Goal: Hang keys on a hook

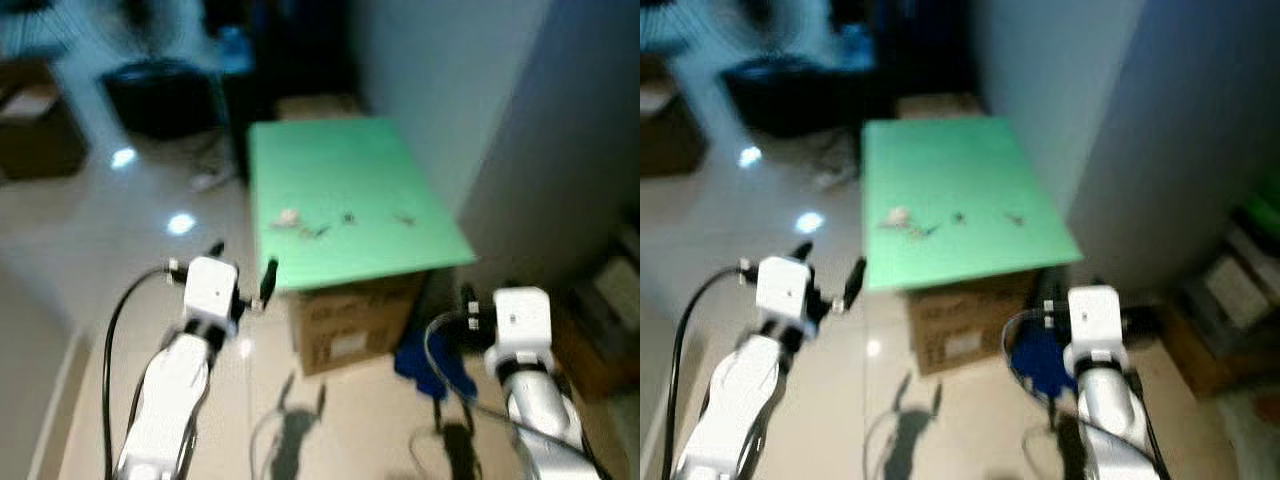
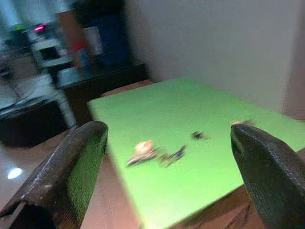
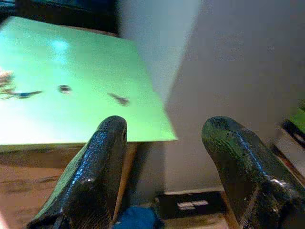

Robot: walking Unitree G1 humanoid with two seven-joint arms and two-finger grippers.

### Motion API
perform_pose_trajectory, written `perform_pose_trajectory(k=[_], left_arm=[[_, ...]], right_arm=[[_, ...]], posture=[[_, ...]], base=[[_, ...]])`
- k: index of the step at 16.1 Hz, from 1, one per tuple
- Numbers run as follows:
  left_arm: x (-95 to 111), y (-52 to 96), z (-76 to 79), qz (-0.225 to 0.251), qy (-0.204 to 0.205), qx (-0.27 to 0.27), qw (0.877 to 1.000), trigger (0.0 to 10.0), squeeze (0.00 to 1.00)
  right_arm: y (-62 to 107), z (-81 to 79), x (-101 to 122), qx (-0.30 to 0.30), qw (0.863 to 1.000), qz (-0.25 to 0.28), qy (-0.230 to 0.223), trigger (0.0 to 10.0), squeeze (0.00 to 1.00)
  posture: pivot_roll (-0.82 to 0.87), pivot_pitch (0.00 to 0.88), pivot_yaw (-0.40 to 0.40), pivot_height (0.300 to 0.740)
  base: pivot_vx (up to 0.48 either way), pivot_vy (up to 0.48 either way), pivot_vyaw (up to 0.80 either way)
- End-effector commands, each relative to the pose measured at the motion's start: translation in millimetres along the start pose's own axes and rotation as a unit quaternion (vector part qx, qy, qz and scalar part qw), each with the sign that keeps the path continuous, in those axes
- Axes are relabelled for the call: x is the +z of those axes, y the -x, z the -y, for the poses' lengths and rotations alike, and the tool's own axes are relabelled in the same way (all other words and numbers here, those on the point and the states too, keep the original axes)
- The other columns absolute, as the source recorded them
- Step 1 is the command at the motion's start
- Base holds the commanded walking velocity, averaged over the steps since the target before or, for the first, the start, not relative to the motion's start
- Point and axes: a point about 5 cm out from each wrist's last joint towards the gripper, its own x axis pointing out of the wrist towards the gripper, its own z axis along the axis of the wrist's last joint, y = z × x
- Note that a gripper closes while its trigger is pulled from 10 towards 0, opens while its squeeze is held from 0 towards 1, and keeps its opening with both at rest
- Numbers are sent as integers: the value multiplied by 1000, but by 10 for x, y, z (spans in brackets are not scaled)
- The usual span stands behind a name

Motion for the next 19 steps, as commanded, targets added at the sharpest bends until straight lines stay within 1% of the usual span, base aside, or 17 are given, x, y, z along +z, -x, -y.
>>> perform_pose_trajectory(k=[1,3,6,8,9,12,17,19], left_arm=[[15,-15,62,3,2,-9,1000,10000,0],[18,-10,56,3,1,-7,1000,10000,0],[16,-6,49,2,0,-7,1000,10000,0],[17,-17,56,3,0,-8,1000,10000,0],[17,-25,61,3,0,-9,1000,10000,0],[10,-30,60,1,-2,-15,1000,10000,0],[-1,-24,89,-1,-3,-22,1000,10000,0],[-22,-33,115,-4,-3,-25,1000,10000,0]], right_arm=[[13,66,-8,-7,1000,0,13,10000,0],[-13,76,-13,-6,1000,0,17,10000,0],[-25,42,7,3,1000,4,18,10000,0],[-12,38,2,3,1000,5,18,10000,0],[-5,50,-2,-4,1000,7,11,10000,0],[-4,63,-12,-6,1000,3,9,10000,0],[16,22,-27,6,1000,3,4,10000,0],[-3,26,-53,12,1000,-3,10,10000,0]], posture=[[-161,40,24,740],[-157,43,21,740],[-155,42,21,740],[-156,42,25,740],[-159,42,27,740],[-165,40,33,740],[-163,32,29,740],[-161,31,26,740]], base=[[375,0,0],[377,0,0],[379,0,0],[377,0,763],[379,0,425],[380,0,0],[379,0,0],[379,0,0]])
